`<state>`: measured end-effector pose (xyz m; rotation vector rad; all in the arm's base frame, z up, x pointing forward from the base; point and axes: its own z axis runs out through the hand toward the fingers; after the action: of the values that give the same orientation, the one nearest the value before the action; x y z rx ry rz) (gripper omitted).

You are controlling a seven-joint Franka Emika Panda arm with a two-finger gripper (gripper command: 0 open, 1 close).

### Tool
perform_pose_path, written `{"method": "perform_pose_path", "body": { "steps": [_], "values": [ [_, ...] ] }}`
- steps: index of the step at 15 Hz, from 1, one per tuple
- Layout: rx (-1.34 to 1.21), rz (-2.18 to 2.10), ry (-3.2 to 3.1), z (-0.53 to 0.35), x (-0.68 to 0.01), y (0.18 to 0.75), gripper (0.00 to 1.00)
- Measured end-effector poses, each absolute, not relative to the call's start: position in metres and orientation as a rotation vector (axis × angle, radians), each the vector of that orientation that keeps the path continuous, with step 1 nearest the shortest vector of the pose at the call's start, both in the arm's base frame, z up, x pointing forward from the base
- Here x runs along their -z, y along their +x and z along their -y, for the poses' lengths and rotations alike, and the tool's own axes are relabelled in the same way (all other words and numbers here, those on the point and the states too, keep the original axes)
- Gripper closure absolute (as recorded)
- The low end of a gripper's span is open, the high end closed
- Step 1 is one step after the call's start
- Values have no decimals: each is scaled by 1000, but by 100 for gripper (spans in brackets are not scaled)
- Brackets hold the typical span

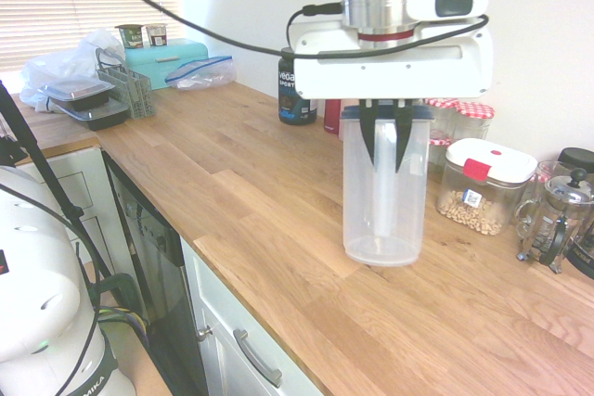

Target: Pour me some water

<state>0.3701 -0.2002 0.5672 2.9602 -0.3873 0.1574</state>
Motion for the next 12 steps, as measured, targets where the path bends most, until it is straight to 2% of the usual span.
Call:
{"method": "perform_pose_path", "body": {
  "steps": [8, 12],
  "values": [
    [138, 355, 2627, 136, -588, 450, 100],
    [262, 427, 2553, 129, -557, 488, 100]
  ]
}}
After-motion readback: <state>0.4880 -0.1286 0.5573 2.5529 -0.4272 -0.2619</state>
